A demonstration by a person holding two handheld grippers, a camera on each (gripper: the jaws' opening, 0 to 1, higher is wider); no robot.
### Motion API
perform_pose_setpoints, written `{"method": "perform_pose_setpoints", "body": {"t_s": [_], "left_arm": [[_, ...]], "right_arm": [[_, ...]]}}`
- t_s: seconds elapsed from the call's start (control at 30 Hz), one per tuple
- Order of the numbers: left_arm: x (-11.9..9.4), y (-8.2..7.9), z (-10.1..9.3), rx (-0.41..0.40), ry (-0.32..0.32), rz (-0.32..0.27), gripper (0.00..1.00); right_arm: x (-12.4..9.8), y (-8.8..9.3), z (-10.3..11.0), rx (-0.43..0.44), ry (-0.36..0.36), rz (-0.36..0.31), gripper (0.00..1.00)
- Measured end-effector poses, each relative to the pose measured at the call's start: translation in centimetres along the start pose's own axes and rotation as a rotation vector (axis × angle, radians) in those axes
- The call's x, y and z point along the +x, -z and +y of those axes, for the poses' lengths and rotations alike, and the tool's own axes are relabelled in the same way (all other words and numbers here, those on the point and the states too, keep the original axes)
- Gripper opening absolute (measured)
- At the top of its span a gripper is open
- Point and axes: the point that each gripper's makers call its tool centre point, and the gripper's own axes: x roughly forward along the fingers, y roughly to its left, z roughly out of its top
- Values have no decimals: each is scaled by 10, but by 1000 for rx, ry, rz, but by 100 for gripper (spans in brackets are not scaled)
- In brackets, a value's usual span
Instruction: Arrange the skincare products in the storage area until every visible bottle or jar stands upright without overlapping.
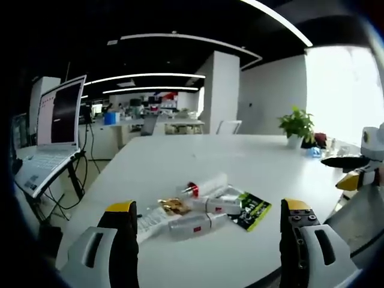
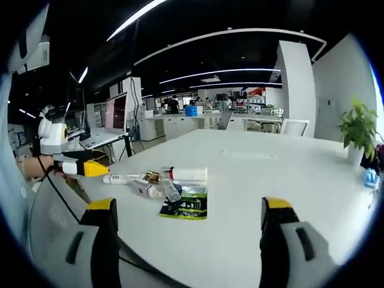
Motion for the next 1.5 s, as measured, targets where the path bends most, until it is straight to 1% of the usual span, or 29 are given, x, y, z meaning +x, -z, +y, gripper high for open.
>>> {"method": "perform_pose_setpoints", "body": {"t_s": [0.17, 0.27, 0.37, 0.53, 0.6, 0.63, 0.7, 0.77, 0.87, 0.9, 1.0, 1.07, 1.13, 1.27, 1.37, 1.5], "left_arm": [[1, -2, 1, -2, -8, -10, 97], [1, 2, 2, -4, -18, 9, 97], [0, -3, 6, -5, -36, -17, 97], [0, -2, 6, -5, -43, -8, 97], [0, -3, 6, -8, -43, -13, 97], [0, -2, 5, -9, -42, -10, 97], [0, 0, 4, -2, -39, 6, 97], [0, 1, 4, 0, -38, 10, 97], [1, 2, 1, 4, -29, 18, 97], [2, 2, 0, 3, -25, 20, 97], [3, 3, -6, 19, -10, 21, 97], [2, 3, -5, 18, -11, 21, 97], [3, 1, -3, -1, -15, 12, 97], [3, 3, -5, 7, -1, 19, 97], [2, 2, -4, 14, -3, 14, 97], [2, -1, -3, 20, -8, -4, 97]], "right_arm": [[-1, 0, -2, 19, 4, -2, 100], [0, 1, -1, 13, 3, 6, 100], [0, 2, 1, 16, -6, 9, 100], [0, 2, 0, 10, -3, 11, 100], [0, 2, 0, 11, -3, 7, 100], [0, 2, 0, 11, -3, 3, 100], [1, 4, 1, 12, -10, 17, 100], [1, 4, 2, 2, -8, 13, 100], [-2, 2, -2, -6, 6, -1, 100], [-3, 1, -6, -7, 19, -7, 100], [-3, 3, -9, 3, 25, 7, 100], [-2, 5, -7, -20, 23, 15, 100], [-2, 7, -6, -34, 19, 28, 100], [-1, 9, -10, -20, 26, 41, 100], [-1, 13, -12, -30, 38, 69, 100], [-2, 11, -15, -3, 38, 60, 100]]}}
